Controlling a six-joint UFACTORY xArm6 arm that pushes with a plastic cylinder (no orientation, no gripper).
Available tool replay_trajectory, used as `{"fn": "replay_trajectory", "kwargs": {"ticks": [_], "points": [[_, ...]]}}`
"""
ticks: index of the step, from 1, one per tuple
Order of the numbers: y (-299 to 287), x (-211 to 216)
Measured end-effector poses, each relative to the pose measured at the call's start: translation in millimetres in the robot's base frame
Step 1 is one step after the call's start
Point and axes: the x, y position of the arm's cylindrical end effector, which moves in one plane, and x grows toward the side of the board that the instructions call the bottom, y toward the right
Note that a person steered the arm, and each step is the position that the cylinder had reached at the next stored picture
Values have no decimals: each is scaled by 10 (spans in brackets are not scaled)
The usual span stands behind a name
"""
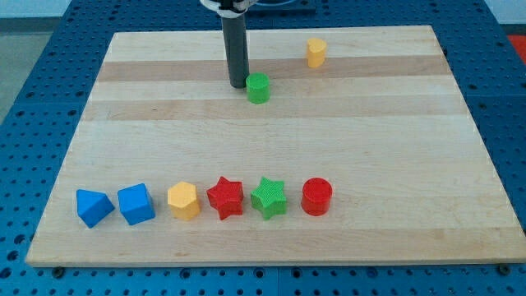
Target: Move the green circle to the right of the red circle
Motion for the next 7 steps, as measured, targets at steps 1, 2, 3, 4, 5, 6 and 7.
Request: {"fn": "replay_trajectory", "kwargs": {"ticks": [1,2,3,4,5,6,7], "points": [[247,24],[516,56],[745,253],[1009,378],[1187,545],[1166,622],[877,624]]}}
